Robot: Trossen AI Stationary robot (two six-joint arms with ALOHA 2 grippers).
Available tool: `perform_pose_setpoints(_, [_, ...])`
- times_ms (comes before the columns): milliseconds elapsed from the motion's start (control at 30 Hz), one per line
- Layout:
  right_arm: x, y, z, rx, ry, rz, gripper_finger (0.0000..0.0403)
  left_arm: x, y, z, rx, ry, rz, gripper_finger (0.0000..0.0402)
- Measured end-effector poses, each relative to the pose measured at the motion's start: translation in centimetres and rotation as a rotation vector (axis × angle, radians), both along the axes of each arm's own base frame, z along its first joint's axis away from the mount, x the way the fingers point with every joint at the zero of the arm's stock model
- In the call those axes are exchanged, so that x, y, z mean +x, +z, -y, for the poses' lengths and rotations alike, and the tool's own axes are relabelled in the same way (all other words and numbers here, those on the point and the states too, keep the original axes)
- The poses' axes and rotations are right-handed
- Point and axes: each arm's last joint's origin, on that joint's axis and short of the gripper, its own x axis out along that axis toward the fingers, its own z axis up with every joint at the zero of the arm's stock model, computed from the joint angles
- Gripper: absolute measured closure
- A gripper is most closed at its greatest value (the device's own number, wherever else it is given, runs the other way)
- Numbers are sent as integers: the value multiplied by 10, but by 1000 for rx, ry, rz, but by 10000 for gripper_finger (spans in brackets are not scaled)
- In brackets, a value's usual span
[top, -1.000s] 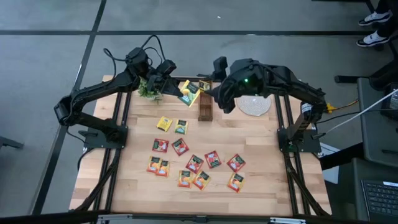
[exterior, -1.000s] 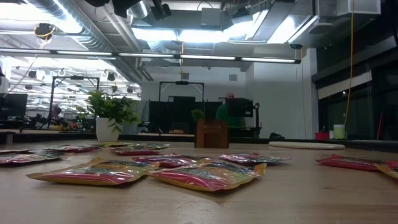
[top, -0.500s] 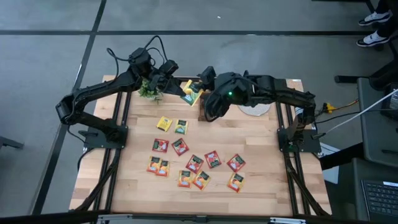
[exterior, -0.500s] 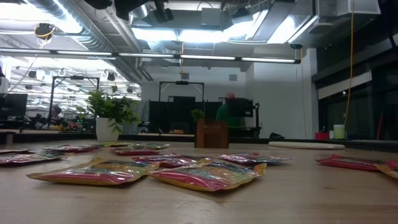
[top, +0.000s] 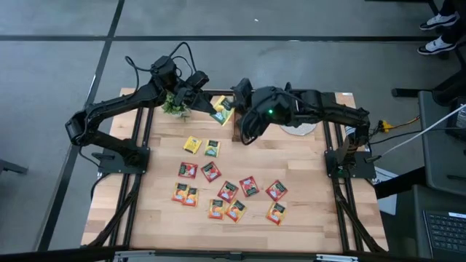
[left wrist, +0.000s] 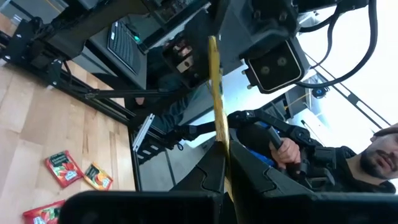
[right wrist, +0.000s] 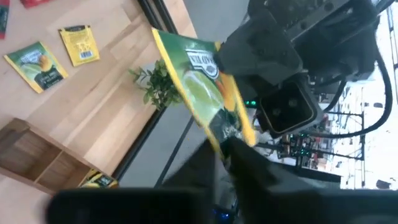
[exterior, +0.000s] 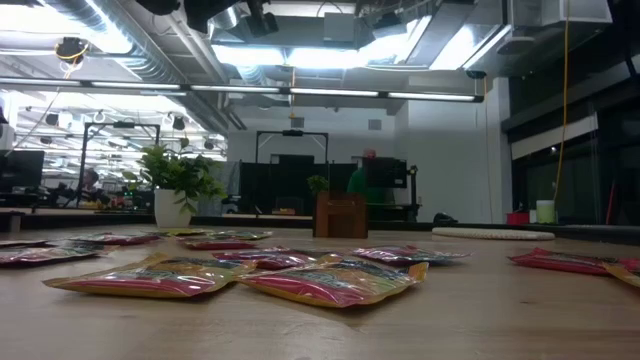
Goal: Pick & Place Tea
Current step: Put the yellow tea bag into the left section of the wooden organizer
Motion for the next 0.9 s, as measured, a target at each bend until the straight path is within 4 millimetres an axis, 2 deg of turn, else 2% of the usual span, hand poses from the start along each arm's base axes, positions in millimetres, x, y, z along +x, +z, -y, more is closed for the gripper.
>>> perform_pose_setpoints(67, [0,0,-1,1,3,0,390,0,0,0,1,-5,0,393])
perform_pose_setpoints(300, [-1,0,1,31,-73,26,398,-1,0,-4,43,68,37,381])
perform_pose_setpoints(433, [-4,-4,9,83,-126,2,399,-2,1,-9,94,143,75,347])
perform_pose_setpoints(700, [-13,-14,36,175,-276,-65,401,-4,3,-11,122,153,107,256])
perform_pose_setpoints(900, [-17,-20,60,231,-351,-96,401,-5,4,-10,129,110,114,224])
